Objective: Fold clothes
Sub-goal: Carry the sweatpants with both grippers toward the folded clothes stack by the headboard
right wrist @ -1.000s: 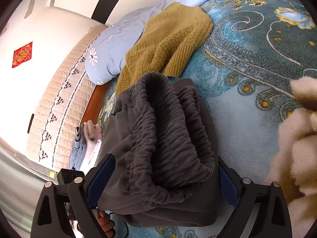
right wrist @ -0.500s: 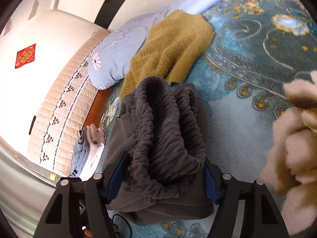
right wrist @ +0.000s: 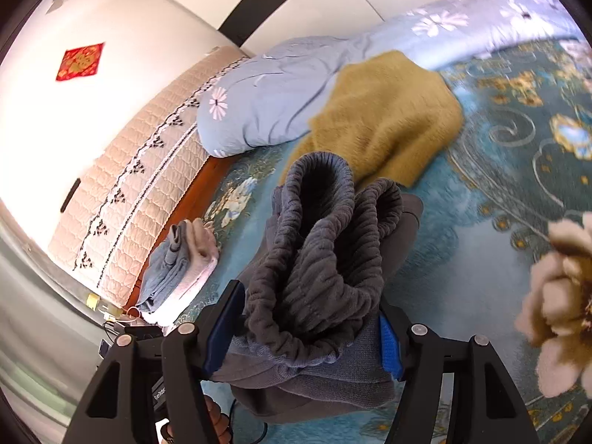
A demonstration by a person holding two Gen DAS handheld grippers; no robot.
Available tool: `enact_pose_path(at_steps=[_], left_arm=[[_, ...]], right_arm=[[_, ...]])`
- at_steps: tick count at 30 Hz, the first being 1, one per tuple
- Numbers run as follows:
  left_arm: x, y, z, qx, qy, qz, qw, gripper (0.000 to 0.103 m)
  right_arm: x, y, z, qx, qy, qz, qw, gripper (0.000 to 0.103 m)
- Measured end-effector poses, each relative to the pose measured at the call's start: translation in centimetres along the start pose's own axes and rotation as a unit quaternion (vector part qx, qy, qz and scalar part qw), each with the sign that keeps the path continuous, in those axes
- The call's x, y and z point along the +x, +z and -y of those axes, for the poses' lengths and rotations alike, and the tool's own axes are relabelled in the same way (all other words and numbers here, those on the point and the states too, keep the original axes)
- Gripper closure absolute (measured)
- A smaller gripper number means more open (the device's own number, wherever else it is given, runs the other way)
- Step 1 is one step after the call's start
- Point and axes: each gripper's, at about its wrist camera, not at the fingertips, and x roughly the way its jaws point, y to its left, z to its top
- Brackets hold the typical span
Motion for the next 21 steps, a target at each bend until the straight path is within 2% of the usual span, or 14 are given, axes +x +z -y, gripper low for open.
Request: enact_pose_path(at_steps=[5,12,17,21], left_arm=[[-3.6,1.2,-0.6,0.007,-0.002,0.025,0.9997,0.034],[-9.9,6.0,-2.9,0.023,0.035,0.071,0.9966,0.034],[-15.8,10.7,-4.8,0.05,0.083,0.116,0.9885,0.034],[-20.5,14.5,-7.1,0.065,0.139,0.149,0.9769,0.034]], right_arm=[[0.3,0.6,-4.2,-0.032,0.007,-0.003,0.999,0.035],[4.7,2.0,-12.1,-0.082,0.046,-0.021,0.995,0.035],[9.0,3.4,-19.5,-0.127,0.1,-0.029,0.986,0.035],[14.4,4.1,-25.6,-0.159,0.146,-0.043,0.975,0.035]])
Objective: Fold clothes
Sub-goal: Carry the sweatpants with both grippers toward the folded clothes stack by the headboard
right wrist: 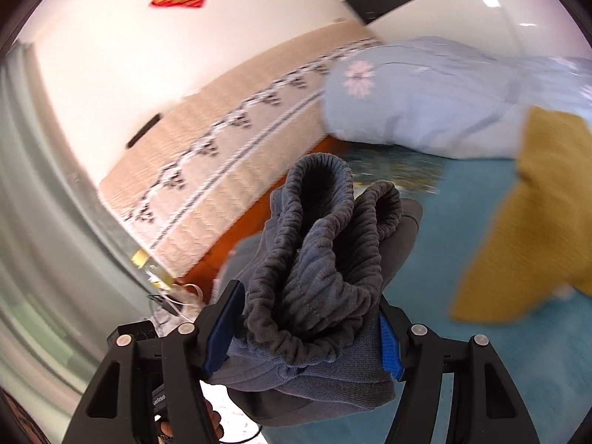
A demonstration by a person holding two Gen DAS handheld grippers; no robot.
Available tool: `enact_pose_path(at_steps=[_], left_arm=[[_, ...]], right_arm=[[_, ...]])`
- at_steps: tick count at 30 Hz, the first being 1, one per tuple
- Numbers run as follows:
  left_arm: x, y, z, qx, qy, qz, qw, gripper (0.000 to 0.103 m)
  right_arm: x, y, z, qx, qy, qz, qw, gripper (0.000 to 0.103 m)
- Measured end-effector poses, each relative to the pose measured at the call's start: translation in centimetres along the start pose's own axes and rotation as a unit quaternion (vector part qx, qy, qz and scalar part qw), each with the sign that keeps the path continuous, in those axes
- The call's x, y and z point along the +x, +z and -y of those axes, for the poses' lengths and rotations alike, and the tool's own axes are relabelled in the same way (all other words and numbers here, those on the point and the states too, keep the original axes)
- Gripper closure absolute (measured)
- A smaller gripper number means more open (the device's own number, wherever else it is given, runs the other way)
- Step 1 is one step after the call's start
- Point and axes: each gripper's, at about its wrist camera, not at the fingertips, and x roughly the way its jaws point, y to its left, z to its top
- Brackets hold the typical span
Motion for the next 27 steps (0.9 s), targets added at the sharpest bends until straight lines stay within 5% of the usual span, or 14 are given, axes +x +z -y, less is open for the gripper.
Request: enact_pose_path(at_steps=[7,13,21,27], left_arm=[[-3.6,6.9,-6.5,0.031,0.094,0.043,0.9942,0.034],[-4.3,9.7,-12.6,0.023,0.146,0.065,0.9869,0.034],[-0.4,7.8,-19.5,-0.012,0.183,0.02,0.9828,0.034],[0.4,6.4,-19.1,0.001,0.166,0.017,0.9859,0.034]], right_arm=[[11.6,3.5,-4.8,-0.024,0.081,-0.025,0.996,0.035],[21.0,5.2,-6.1,-0.006,0.117,-0.059,0.991,0.035],[30.7,3.5,-2.9,0.009,0.089,-0.101,0.991,0.035],[31.8,1.4,0.8,0.032,0.1,-0.118,0.987,0.034]])
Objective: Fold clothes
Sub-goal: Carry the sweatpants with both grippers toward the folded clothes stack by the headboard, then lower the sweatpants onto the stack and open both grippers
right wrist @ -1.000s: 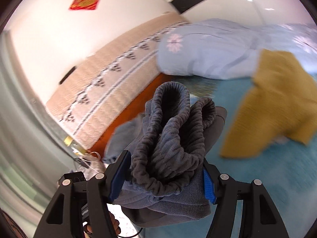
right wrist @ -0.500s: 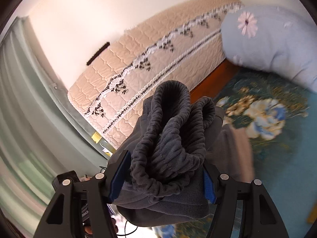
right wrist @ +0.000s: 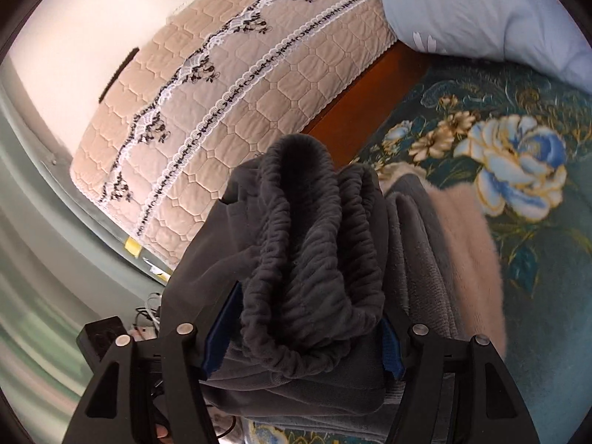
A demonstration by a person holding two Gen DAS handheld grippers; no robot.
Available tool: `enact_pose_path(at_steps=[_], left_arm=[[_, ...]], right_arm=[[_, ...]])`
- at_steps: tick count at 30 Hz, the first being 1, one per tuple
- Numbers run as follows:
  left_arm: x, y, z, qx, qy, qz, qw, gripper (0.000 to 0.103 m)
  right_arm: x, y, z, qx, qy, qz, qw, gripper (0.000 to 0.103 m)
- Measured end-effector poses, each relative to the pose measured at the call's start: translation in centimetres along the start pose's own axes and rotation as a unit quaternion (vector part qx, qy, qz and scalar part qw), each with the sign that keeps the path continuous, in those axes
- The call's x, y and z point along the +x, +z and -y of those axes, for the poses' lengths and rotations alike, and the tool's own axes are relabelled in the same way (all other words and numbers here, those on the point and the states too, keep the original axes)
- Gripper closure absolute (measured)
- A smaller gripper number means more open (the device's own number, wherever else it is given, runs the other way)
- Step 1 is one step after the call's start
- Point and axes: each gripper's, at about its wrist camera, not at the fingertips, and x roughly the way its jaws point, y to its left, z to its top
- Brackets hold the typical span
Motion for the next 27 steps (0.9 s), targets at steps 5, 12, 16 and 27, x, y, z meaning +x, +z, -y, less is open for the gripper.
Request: enact_pose_path(at_steps=[5,12,16,27], left_arm=[[-0.4,0.7,0.2,-0.005,0.003,-0.012,0.9999,0.034],[-3.6,2.3,-2.2,-0.075,0.016,-0.005,0.997,0.033],[-4.5,3.1,-2.4,-0.091,0.019,-0.007,0.9956,0.033],[-2.7,7.1,5.0,0.027,0.023,-0.026,0.999,0.033]], right_arm=[[-1.3,0.5,-0.3,-0.004,-0.001,-0.014,1.0,0.032],[-2.9,1.7,-0.5,-0.002,-0.022,-0.038,0.999,0.031],[-4.1,3.1,-0.5,0.013,-0.042,-0.016,0.999,0.031],[-5.5,6.1,-8.4,-0.117,-0.2,0.029,0.972,0.031]])
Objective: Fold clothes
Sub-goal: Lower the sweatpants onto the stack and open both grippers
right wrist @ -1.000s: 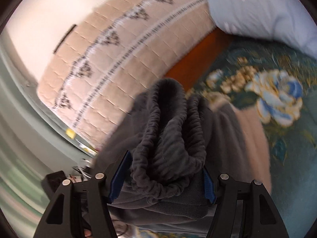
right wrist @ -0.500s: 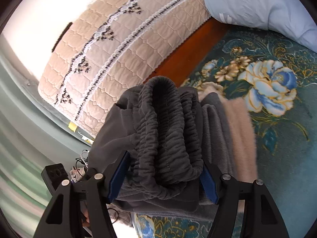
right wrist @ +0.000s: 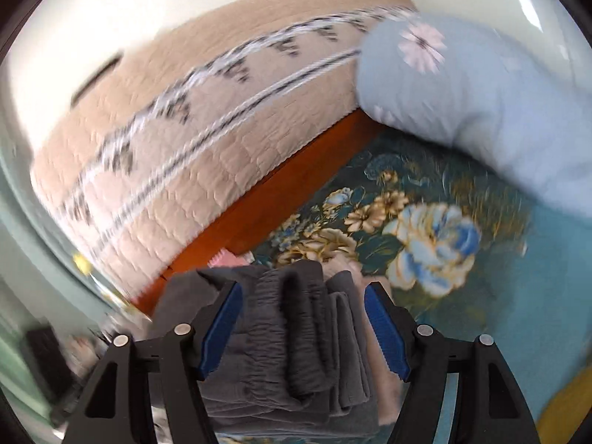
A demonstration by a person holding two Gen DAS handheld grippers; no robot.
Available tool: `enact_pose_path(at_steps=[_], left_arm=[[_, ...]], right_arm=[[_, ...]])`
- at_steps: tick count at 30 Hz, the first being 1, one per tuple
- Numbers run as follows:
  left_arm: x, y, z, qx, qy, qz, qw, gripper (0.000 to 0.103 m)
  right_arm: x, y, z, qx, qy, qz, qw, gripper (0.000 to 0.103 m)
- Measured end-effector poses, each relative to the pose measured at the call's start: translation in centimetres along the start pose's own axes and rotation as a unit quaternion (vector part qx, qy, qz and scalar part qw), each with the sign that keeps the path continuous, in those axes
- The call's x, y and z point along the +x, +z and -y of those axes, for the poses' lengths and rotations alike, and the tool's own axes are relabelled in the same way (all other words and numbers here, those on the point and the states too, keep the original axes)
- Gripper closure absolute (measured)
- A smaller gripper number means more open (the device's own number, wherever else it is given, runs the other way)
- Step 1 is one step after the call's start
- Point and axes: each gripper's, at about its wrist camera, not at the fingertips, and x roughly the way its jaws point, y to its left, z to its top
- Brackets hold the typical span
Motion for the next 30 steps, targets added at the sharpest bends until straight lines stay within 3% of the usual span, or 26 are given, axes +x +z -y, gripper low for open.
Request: enact_pose_path(at_steps=[3,5,9,15,21,26,30], left_arm=[[1.2,0.0,0.2,0.011,0.009,-0.014,0.9998,0.033],[2.1,-0.2,-0.5,0.004,0.014,-0.027,0.9995,0.033],[4.0,-0.7,-2.3,-0.015,0.029,-0.047,0.9984,0.033],[6.1,-1.0,-4.0,-0.027,0.03,-0.074,0.9964,0.033],[7.6,-1.4,-5.5,-0.065,0.003,-0.087,0.9941,0.033],[8.2,-1.7,-4.5,-0.033,0.032,-0.085,0.9953,0.033],[6.5,-1.8,-4.1,-0.055,0.039,-0.058,0.996,0.033]], right_arm=[[-0.1,-0.7,-3.5,-0.086,0.005,0.014,0.996,0.034],[0.0,-1.3,-5.0,-0.138,0.032,0.017,0.99,0.055],[3.6,-2.6,-6.1,-0.183,-0.001,-0.039,0.982,0.069],[8.7,-1.9,-4.6,-0.129,-0.004,-0.094,0.987,0.07],[10.5,-1.9,-4.0,-0.108,-0.01,-0.129,0.986,0.069],[11.3,-2.2,-3.4,-0.087,-0.016,-0.131,0.987,0.069],[9.1,-2.6,-3.7,-0.085,-0.002,-0.101,0.991,0.067]])
